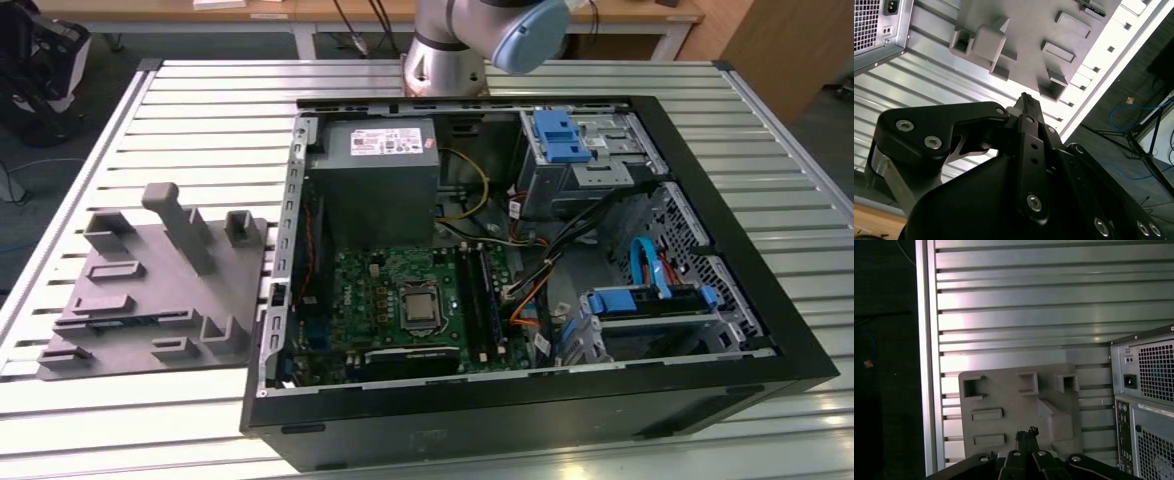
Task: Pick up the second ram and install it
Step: 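Reach for the second ram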
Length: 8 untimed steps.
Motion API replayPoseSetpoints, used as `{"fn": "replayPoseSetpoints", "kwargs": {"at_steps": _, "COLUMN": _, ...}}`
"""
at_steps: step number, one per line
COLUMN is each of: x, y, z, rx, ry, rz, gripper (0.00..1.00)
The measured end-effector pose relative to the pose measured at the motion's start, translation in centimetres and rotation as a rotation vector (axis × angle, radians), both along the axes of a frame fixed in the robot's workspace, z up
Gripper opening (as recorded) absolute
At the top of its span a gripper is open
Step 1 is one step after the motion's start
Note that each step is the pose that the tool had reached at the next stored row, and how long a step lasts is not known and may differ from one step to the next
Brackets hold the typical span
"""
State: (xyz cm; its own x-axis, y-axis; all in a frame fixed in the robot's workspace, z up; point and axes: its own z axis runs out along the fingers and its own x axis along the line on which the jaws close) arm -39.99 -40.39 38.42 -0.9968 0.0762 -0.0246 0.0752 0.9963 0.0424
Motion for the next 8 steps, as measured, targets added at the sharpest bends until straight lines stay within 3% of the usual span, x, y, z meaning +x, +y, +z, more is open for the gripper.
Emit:
{"fn": "replayPoseSetpoints", "kwargs": {"at_steps": 3, "x": -0.1, "y": -0.63, "z": -0.31, "rx": 0.0000, "ry": 0.0000, "rz": 0.000, "gripper": 0.10}}
{"fn": "replayPoseSetpoints", "kwargs": {"at_steps": 8, "x": -0.2, "y": -1.27, "z": -0.88, "rx": -0.0005, "ry": 0.0000, "rz": 0.000, "gripper": 0.10}}
